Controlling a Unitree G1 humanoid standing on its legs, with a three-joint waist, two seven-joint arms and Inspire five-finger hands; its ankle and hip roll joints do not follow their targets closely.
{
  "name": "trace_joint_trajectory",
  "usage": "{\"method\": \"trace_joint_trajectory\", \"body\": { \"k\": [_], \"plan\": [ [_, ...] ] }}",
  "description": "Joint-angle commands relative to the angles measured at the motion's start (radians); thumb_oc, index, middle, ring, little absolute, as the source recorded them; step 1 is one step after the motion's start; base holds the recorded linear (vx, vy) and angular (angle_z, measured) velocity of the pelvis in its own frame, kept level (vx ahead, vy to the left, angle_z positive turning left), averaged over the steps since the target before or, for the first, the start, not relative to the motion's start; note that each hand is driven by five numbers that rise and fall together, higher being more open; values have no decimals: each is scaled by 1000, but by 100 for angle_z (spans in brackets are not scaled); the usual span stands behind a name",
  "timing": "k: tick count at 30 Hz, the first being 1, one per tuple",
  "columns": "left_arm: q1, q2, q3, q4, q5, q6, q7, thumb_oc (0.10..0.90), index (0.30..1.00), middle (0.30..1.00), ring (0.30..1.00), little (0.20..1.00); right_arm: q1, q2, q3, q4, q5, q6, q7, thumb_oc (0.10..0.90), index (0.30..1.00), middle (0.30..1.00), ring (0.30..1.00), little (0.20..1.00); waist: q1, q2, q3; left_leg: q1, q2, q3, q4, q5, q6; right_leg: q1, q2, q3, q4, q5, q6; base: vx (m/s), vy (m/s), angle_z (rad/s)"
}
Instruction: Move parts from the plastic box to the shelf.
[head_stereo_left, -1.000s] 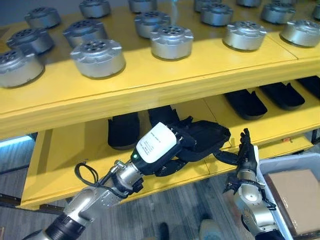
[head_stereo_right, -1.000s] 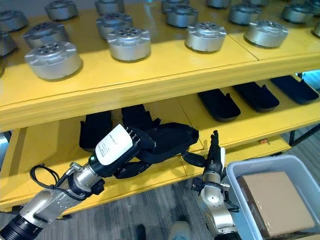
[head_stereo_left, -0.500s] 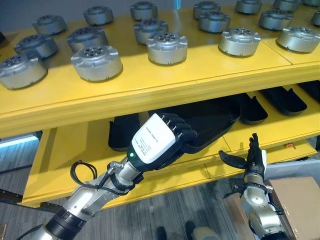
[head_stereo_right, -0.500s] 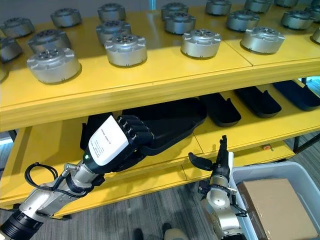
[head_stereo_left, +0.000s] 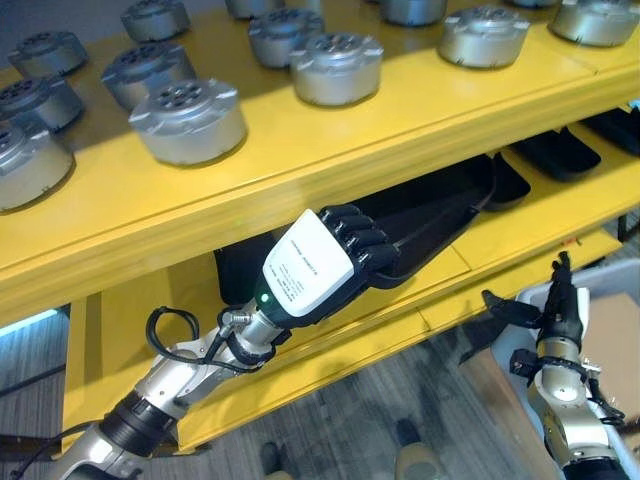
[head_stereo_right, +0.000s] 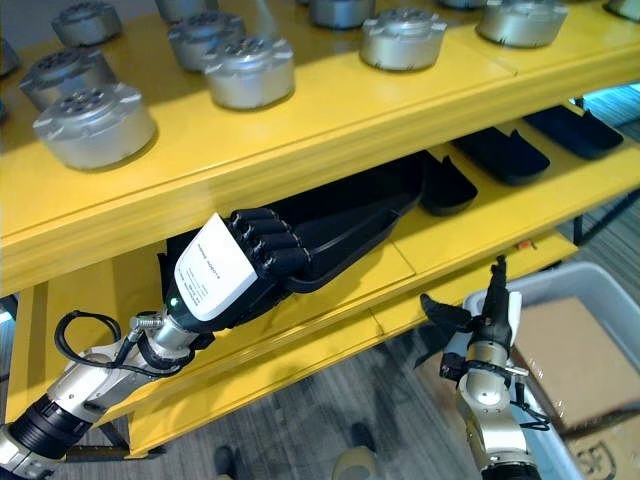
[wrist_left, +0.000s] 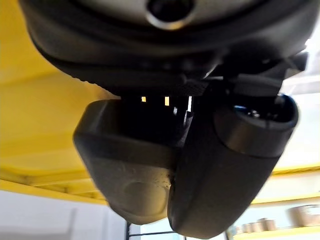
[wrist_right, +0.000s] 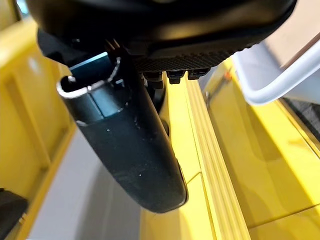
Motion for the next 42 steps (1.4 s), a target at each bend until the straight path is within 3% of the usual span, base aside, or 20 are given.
{"method": "trace_joint_trajectory", "body": {
  "k": [1,5,10,15,25,29,34,42],
  "plan": [
    [24,-29,220,-65,-132,79,107,400,300,300,300,300,-61,-16,-7,-93,-48,-82,30,900,1000,1000,1000,1000,43,12,-84,85,24,45,-32,-70,30,12,83,-104,-44,44,-7,56,119,5],
    [99,-27,278,-54,-102,63,124,400,300,300,300,300,-39,5,-18,-122,-71,-54,10,900,1000,1000,1000,1000,77,-16,-104,91,-10,52,-32,-104,53,18,48,-146,-82,76,22,42,62,19],
    [140,-17,327,-34,-94,90,201,400,300,300,300,300,-38,6,-10,-123,-93,-47,-20,900,1000,1000,1000,1000,105,-32,-119,92,-22,55,-32,-120,65,25,42,-169,-89,72,27,23,-36,17],
    [144,-23,341,-25,-88,105,228,400,300,300,300,300,-42,2,6,-126,-79,-19,-35,900,1000,1000,1000,1000,117,-40,-121,98,-19,45,-32,-122,68,29,64,-175,-53,35,9,23,-74,1],
    [157,-42,341,-29,-107,159,216,400,300,300,300,300,-49,-14,21,-96,-76,-29,-25,900,1000,1000,1000,1000,140,-47,-104,92,8,12,-12,-114,54,37,94,-179,15,-31,-20,3,-84,0],
    [172,-44,347,-17,-121,237,204,400,300,300,300,300,-56,-22,28,-93,-68,-37,-13,900,1000,1000,1000,1000,156,-53,-87,73,23,-11,22,-116,47,32,106,-180,59,-61,-34,-39,-99,0],
    [249,-33,416,56,-165,319,238,400,300,300,300,300,-58,-32,21,-101,-50,-48,3,900,1000,1000,1000,1000,190,-65,-64,40,45,-54,71,-114,36,25,126,-191,120,-109,-60,-2,-105,9],
    [336,-46,545,132,-177,356,373,400,300,300,300,300,-48,-17,18,-107,6,-22,30,900,1000,1000,1000,1000,223,-87,-44,6,62,-74,75,-93,21,14,145,-212,115,-110,-77,-1,-62,9]
  ]
}}
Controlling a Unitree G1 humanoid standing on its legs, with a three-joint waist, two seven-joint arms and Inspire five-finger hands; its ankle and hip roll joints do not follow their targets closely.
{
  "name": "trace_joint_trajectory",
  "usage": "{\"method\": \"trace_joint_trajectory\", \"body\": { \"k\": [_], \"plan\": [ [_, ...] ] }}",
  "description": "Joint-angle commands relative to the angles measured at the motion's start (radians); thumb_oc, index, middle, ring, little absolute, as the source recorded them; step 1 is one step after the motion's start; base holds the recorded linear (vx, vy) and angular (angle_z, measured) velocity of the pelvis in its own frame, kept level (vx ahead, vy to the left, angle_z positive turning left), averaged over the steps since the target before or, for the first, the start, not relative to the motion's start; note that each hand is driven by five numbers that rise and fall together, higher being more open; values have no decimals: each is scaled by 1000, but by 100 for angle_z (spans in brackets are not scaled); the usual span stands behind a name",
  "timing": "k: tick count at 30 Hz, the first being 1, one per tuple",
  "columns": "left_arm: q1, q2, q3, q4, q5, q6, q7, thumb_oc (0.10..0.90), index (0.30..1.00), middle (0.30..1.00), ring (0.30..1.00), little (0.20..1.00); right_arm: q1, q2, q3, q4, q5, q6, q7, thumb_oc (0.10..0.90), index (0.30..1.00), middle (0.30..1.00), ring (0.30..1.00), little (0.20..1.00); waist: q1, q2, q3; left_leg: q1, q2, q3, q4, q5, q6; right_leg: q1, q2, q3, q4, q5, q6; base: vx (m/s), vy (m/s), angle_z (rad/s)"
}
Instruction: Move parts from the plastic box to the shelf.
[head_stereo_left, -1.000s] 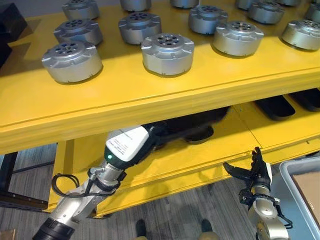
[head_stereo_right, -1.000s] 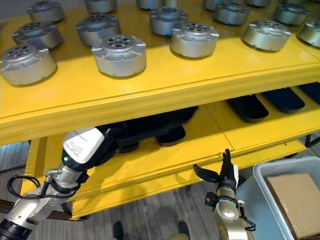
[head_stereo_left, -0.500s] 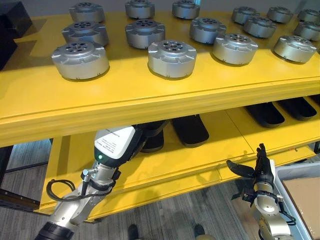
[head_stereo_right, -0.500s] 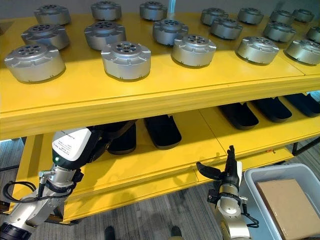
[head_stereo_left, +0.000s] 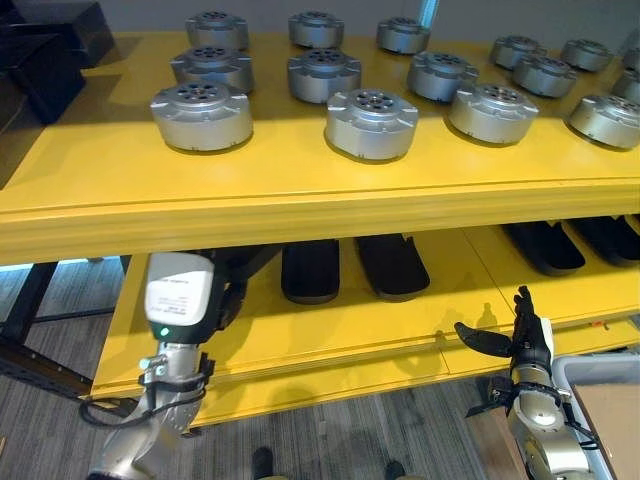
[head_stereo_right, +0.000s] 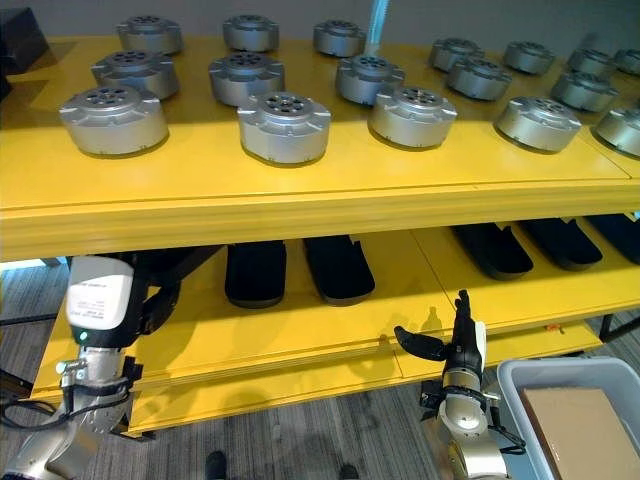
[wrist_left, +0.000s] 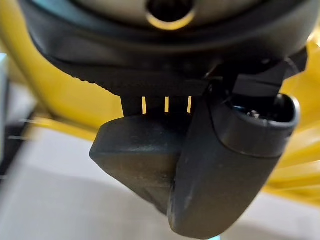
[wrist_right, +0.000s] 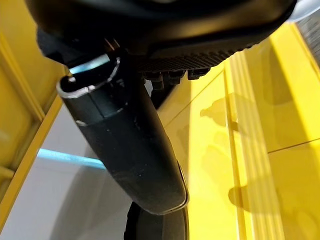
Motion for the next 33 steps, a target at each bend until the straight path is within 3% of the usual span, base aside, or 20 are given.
{"method": "trace_joint_trajectory", "body": {
  "k": [1,6,11,12,15,19,21,23,33],
  "plan": [
    [-116,52,158,-86,-36,6,226,400,300,300,300,300,-92,-40,-34,-104,28,-73,16,900,1000,1000,1000,1000,30,-45,6,0,-2,12,100,-130,17,-86,47,-55,174,-101,-86,-10,-55,21],
    [-73,33,234,-136,-27,35,269,400,300,300,300,300,-47,-34,-32,-158,48,-131,26,900,1000,1000,1000,1000,45,-68,22,-36,-2,-8,116,-127,13,-103,53,-68,180,-104,-90,-6,-51,19],
    [-56,31,258,-152,-25,33,240,400,300,300,300,300,-20,-42,-33,-219,40,-164,38,900,1000,1000,1000,1000,46,-78,27,-50,-7,-8,121,-128,13,-108,55,-71,174,-100,-88,5,-27,9],
    [-60,43,244,-160,-6,44,172,400,300,300,300,300,-5,-58,-36,-266,69,-163,43,900,1000,1000,1000,1000,40,-87,34,-60,-5,-4,132,-132,13,-114,62,-64,174,-98,-87,5,-73,0],
    [-111,83,186,-165,14,58,99,400,300,300,300,300,-3,-80,-53,-321,112,-167,44,900,1000,1000,1000,1000,28,-98,64,-119,-1,0,177,-138,12,-154,75,-49,199,-104,-90,-97,-102,-7],
    [-299,149,52,-135,-15,87,43,400,300,300,300,300,-46,-109,-58,-374,127,-212,12,900,1000,1000,1000,1000,-10,-102,151,-236,9,-7,255,-137,6,-256,99,-20,279,-125,-107,-219,-80,-15],
    [-336,153,20,-130,-9,92,42,400,300,300,300,300,-55,-116,-65,-379,125,-233,6,900,1000,1000,1000,1000,-17,-103,165,-257,11,-8,272,-137,7,-276,103,-19,298,-130,-111,-135,-54,-15],
    [-391,143,-23,-133,-9,107,26,400,300,300,300,300,-70,-128,-84,-400,119,-259,1,900,1000,1000,1000,1000,-29,-103,192,-299,15,-14,302,-138,7,-321,111,-10,338,-140,-121,-135,-56,-5],
    [-481,48,-95,-166,-91,164,9,400,300,300,300,300,-161,-139,-121,-465,91,-262,-43,900,1000,1000,1000,1000,-38,-82,294,-442,7,-35,385,-139,13,-503,124,-9,517,-191,-146,-123,-17,-7]
  ]
}}
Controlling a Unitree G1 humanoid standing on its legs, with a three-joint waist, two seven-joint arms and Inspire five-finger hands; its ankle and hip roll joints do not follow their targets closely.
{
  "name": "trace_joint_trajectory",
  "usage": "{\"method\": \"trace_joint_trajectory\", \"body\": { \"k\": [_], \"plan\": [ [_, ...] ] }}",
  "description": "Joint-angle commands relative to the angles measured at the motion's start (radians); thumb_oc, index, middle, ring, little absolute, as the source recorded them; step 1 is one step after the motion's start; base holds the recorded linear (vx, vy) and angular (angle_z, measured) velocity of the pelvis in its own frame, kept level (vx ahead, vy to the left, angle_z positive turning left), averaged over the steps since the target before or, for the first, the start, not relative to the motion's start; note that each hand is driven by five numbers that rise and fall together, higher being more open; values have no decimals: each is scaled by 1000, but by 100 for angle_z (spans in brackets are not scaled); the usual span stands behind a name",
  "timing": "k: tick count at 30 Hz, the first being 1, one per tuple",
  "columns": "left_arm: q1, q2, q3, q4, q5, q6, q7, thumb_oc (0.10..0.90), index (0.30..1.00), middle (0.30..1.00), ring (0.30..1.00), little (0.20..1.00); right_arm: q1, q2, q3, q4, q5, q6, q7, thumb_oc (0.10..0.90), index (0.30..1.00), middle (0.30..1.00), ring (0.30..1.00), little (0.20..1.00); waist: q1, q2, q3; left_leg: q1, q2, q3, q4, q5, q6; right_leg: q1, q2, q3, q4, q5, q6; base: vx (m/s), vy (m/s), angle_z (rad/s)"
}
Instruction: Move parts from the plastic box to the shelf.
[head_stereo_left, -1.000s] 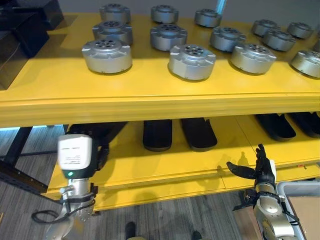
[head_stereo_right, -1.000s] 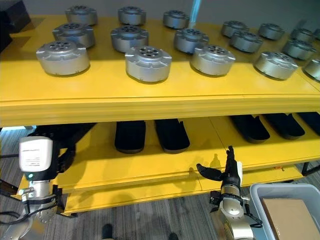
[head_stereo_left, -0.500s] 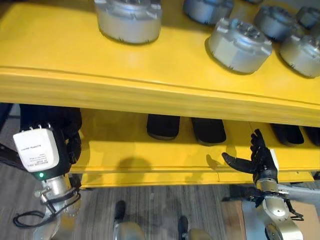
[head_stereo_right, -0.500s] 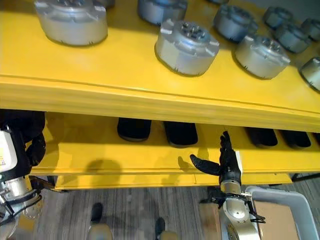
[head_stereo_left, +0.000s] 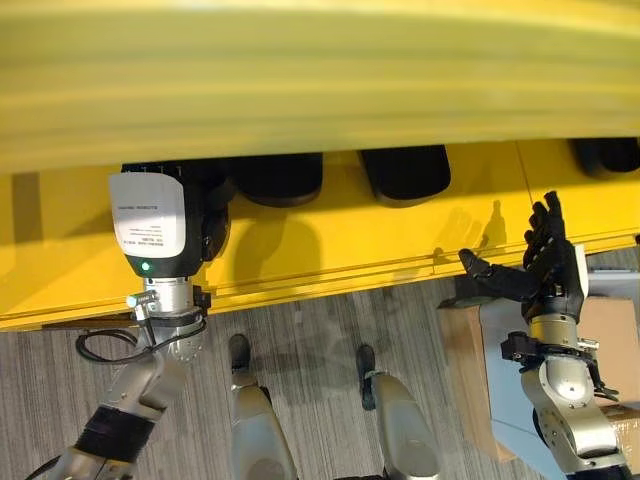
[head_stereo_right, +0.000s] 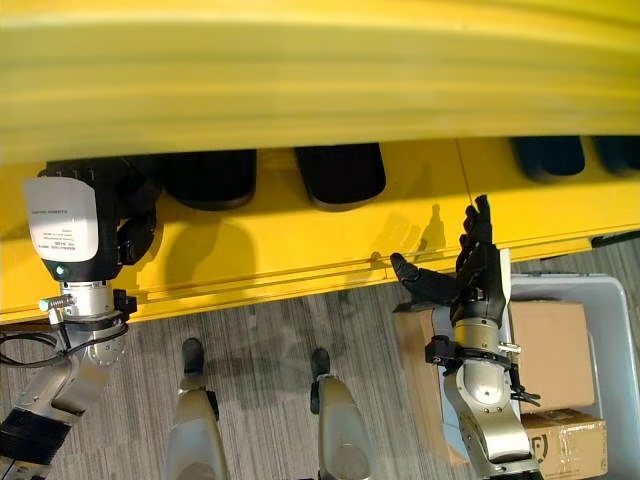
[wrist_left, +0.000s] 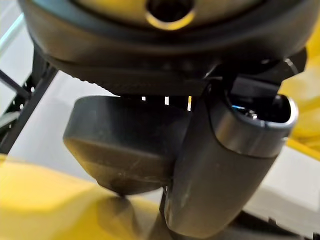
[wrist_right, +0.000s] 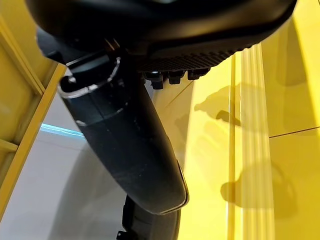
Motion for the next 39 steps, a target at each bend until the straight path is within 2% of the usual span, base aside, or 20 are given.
{"method": "trace_joint_trajectory", "body": {
  "k": [1,10,12,14,17,21,25,32,39],
  "plan": [
    [-82,19,15,-94,-22,7,51,400,300,300,300,300,-100,-24,-91,-100,-19,-117,-36,900,1000,1000,1000,1000,-8,-32,-41,-32,-36,21,125,-121,35,23,73,-53,2,-26,-100,-137,12,-4],
    [-91,-24,46,-99,-55,66,73,400,300,300,300,300,-122,-38,-145,-128,-35,-109,-38,900,1000,1000,1000,1000,-7,-20,-4,-109,-53,19,180,-134,44,-85,61,-54,100,-46,-104,-88,11,0],
    [-80,-27,63,-90,-79,119,132,400,300,300,300,300,-125,-40,-152,-129,-35,-102,-38,900,1000,1000,1000,1000,-4,-20,-3,-118,-58,20,196,-147,44,-98,59,-53,123,-60,-106,0,0,0],
    [-71,-22,90,-82,-87,129,174,400,300,300,300,300,-128,-39,-158,-131,-35,-93,-39,900,1000,1000,1000,1000,0,-19,-3,-125,-60,19,197,-147,45,-107,59,-55,129,-63,-106,-17,-5,0],
    [-57,-17,128,-76,-106,101,213,400,300,300,300,300,-133,-37,-161,-131,-42,-83,-41,900,1000,1000,1000,1000,8,-17,-3,-138,-63,17,191,-137,46,-122,58,-57,133,-57,-107,-13,-1,1],
    [-48,-15,171,-93,-63,67,263,400,300,300,300,300,-140,-35,-159,-132,-72,-81,-67,900,1000,1000,1000,1000,16,-17,-7,-149,-66,16,190,-136,44,-134,51,-61,142,-62,-107,-5,-2,1],
    [-31,-10,225,-141,-18,58,327,400,300,300,300,300,-133,-30,-155,-136,-117,-83,-106,900,1000,1000,1000,1000,26,-19,-10,-160,-69,14,185,-134,43,-140,49,-69,138,-61,-107,-16,-25,3],
    [-46,12,261,-175,65,78,360,400,300,300,300,300,-125,-36,-154,-140,-145,-77,-136,900,1000,1000,1000,1000,20,-18,-27,-160,-69,25,171,-135,38,-136,44,-73,125,-64,-104,6,-9,7],
    [-110,90,265,-124,119,103,275,400,300,300,300,300,-171,-66,-150,-130,-146,-49,-129,900,1000,1000,1000,1000,4,4,-33,-169,-73,41,168,-125,37,-162,38,-58,139,-60,-103,4,65,0]
  ]
}}
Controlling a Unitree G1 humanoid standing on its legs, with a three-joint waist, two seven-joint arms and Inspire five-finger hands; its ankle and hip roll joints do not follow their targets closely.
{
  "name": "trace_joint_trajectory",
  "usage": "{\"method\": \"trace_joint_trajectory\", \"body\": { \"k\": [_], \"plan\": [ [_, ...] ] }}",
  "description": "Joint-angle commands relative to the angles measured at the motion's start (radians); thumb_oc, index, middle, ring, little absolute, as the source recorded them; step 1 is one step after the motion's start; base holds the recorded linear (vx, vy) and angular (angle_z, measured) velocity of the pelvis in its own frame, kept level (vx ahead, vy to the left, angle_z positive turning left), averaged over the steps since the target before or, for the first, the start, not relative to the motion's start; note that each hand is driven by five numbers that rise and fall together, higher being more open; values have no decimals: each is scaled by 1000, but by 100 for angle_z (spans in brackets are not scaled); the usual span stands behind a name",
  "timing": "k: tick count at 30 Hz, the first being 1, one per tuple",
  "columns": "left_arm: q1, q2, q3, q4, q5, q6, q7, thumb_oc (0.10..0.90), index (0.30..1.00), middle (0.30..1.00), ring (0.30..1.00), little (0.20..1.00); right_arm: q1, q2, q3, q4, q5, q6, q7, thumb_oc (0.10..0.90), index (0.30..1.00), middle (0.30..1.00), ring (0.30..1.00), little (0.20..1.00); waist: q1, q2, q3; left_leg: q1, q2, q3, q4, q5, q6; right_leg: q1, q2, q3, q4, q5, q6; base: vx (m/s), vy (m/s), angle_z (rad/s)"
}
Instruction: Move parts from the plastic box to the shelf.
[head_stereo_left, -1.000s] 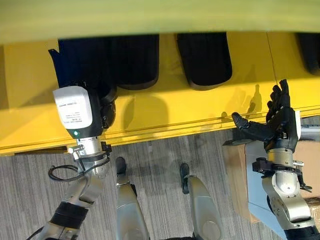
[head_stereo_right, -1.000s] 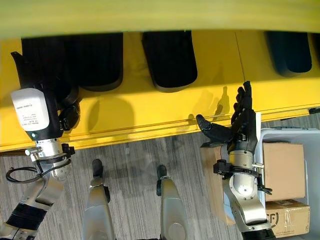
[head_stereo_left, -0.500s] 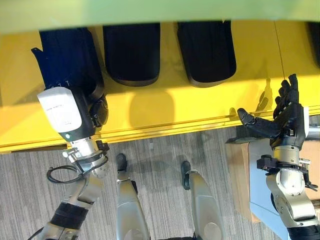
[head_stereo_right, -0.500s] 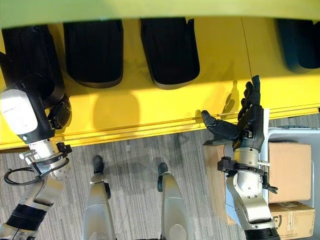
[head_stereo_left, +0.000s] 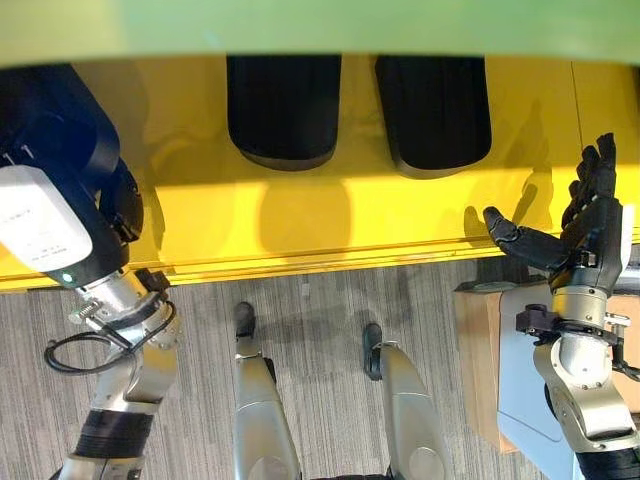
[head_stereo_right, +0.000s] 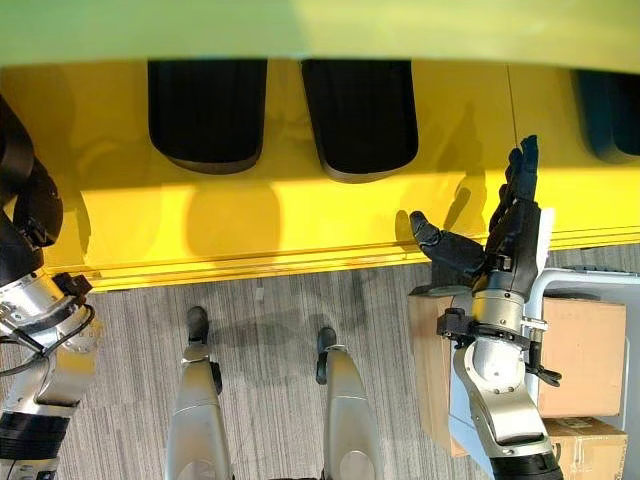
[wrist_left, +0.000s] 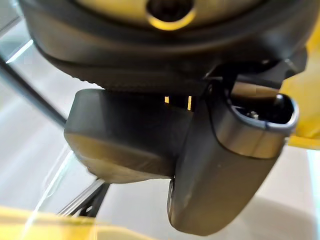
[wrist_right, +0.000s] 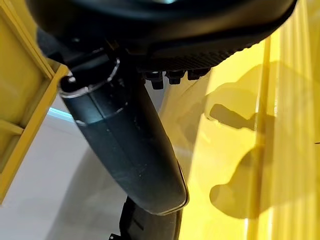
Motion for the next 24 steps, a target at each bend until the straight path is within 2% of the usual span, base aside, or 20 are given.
{"method": "trace_joint_trajectory", "body": {
  "k": [1,3,7,13,20,24],
  "plan": [
    [-119,120,49,-70,136,-5,38,400,300,300,300,300,-85,-44,-109,-77,-48,-59,-24,900,1000,1000,1000,1000,-38,0,-45,-28,-68,77,90,-109,45,22,42,-47,-61,36,-69,-3,95,-5],
    [-154,172,14,-22,176,4,-16,400,300,300,300,300,-102,-67,-102,-67,-30,-50,-6,900,1000,1000,1000,1000,-50,10,-49,-38,-65,88,94,-103,45,2,38,-41,-52,43,-67,-2,111,-8],
    [-196,227,-27,13,215,1,-62,400,300,300,300,300,-120,-92,-99,-57,-21,-43,12,900,1000,1000,1000,1000,-66,23,-53,-36,-62,102,100,-110,44,-7,33,-34,-43,38,-67,9,98,-6],
    [-268,330,-91,107,172,22,-104,400,300,300,300,300,-161,-149,-101,-19,1,-34,60,900,1000,1000,1000,1000,-93,57,-64,-36,-63,115,110,-112,42,-25,22,-24,-31,41,-69,14,110,-8],
    [-317,382,-158,204,85,38,-154,400,300,300,300,300,-200,-185,-91,-3,7,-15,90,900,1000,1000,1000,1000,-111,80,-68,-38,-65,124,118,-114,43,-45,14,-14,-16,41,-70,10,73,-6],
    [-292,368,-148,228,19,65,-143,400,300,300,300,300,-199,-188,-94,6,6,-17,98,900,1000,1000,1000,1000,-108,84,-67,-42,-67,123,121,-115,44,-52,15,-13,-11,40,-71,3,11,-4]
  ]
}}
